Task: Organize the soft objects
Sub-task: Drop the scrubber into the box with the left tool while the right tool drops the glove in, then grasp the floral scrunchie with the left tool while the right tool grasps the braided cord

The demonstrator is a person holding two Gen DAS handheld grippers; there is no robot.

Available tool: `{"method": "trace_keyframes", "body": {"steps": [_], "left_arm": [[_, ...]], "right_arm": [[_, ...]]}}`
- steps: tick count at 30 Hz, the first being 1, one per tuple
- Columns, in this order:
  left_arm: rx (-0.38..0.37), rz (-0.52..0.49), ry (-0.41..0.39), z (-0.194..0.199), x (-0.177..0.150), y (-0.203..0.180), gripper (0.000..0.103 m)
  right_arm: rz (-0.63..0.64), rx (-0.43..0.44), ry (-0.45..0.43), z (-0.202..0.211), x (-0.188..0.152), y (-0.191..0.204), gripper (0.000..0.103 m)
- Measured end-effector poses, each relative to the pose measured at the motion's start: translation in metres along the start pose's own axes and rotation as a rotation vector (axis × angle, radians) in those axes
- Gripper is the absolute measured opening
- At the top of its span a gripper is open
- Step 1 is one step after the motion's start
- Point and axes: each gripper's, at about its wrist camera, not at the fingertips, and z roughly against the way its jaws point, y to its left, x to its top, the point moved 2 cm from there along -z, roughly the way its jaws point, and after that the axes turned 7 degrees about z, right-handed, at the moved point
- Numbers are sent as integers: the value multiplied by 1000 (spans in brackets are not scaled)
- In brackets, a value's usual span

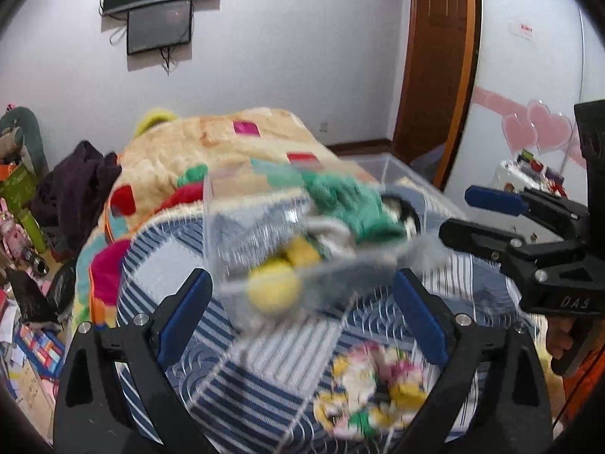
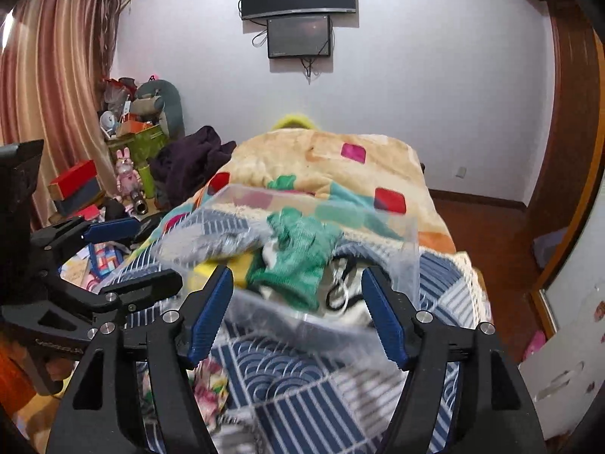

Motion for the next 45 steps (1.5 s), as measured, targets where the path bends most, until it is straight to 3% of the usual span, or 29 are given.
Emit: {"method": "trace_keyframes", "body": {"steps": [13, 17, 19, 22, 24, 26, 31, 34, 37, 45], "left_arm": [[-24, 43, 201, -20, -69, 5, 97], [-14, 28, 207, -27, -76, 0, 97], [-4, 5, 193, -27, -78, -4, 96], [-14, -12, 183, -30, -78, -10, 85], [-11, -29, 167, -30, -78, -13, 78], [-22, -32, 156, -30, -79, -14, 73], [-21, -56, 145, -28, -81, -18, 45], [-28, -73, 146, -27, -80, -20, 25], [-37, -65, 147, -25, -78, -18, 15], [-45, -31, 102, -10, -67, -10, 11]], "right_arm": [[-21, 67, 178, -15, -66, 20, 67], [-35, 100, 209, -18, -78, 22, 67], [-53, 127, 224, -19, -84, 21, 60], [-52, 146, 252, -25, -89, 24, 45], [-43, 146, 245, -25, -89, 25, 43], [-31, 161, 242, -25, -88, 29, 32], [15, 138, 236, -28, -87, 37, 12], [6, 138, 230, -27, -87, 35, 8], [-10, 129, 222, -26, -87, 32, 7], [-29, 96, 156, -10, -80, 20, 7]]}}
